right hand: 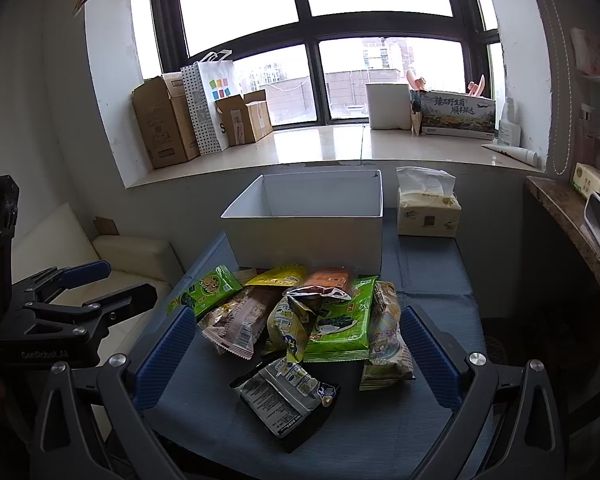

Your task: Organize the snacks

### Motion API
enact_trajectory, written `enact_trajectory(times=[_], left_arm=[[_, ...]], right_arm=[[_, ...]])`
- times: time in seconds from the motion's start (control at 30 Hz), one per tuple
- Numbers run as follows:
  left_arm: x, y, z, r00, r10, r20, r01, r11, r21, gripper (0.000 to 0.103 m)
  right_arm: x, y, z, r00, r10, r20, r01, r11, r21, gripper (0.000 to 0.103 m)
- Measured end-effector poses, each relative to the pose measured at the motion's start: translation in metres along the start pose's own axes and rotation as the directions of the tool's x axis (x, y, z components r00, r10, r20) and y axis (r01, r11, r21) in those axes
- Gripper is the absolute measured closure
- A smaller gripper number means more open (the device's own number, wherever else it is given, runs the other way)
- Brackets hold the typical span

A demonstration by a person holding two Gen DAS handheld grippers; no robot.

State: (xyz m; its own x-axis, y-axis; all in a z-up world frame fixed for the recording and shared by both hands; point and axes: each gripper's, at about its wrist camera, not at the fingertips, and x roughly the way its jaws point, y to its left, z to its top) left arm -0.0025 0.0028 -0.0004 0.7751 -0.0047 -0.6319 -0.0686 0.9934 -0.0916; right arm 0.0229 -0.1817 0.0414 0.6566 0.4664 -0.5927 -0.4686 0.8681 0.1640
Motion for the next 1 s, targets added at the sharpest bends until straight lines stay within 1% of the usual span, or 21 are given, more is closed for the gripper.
enact_trajectory(times=[0.33,0.43,0.5,0.63,0.7,0.8,0.87,0.93,1.0], left_arm=[[0.004,0.002,-0.001,1.0,0.003,-0.008,-0.003,1.0,-0.007,0.0],[0.006,0.004,-0.001,1.0,0.002,-0.012,-0.003,1.0,-0.014,0.0],[0.007,0.007,-0.002,1.0,0.005,-0.015,-0.005,1.0,-0.021,0.0],[0.01,0.012,-0.005,1.0,0.006,-0.023,-0.007,0.999,-0.033,0.0],[0.012,0.016,-0.006,1.0,0.008,-0.026,-0.009,0.999,-0.039,0.0],[0.016,0.023,-0.008,0.999,0.013,-0.035,-0.015,0.999,-0.052,0.0],[0.019,0.028,-0.01,0.999,0.013,-0.042,-0.016,0.998,-0.06,0.0],[0.023,0.033,-0.011,0.998,0.017,-0.053,-0.02,0.998,-0.066,0.0],[0.027,0.037,-0.013,0.998,0.021,-0.062,-0.026,0.997,-0.07,0.0]], right_arm=[[0.006,-0.002,0.001,1.0,0.003,-0.005,-0.003,1.0,0.008,0.0],[0.011,-0.004,0.002,0.998,0.055,0.014,-0.055,0.998,0.002,0.0],[0.023,-0.004,0.007,0.998,0.064,0.001,-0.064,0.998,-0.003,0.0],[0.065,-0.004,0.019,0.992,0.1,-0.083,-0.102,0.994,-0.026,0.0],[0.093,-0.005,0.025,0.986,0.101,-0.134,-0.105,0.994,-0.019,0.0],[0.141,-0.008,0.032,0.972,0.057,-0.229,-0.062,0.998,-0.016,0.0],[0.171,-0.012,0.035,0.961,0.021,-0.275,-0.029,0.999,-0.024,0.0],[0.201,-0.017,0.038,0.945,-0.006,-0.328,-0.004,1.0,-0.028,0.0],[0.228,-0.025,0.04,0.923,-0.025,-0.385,0.02,1.0,-0.018,0.0]])
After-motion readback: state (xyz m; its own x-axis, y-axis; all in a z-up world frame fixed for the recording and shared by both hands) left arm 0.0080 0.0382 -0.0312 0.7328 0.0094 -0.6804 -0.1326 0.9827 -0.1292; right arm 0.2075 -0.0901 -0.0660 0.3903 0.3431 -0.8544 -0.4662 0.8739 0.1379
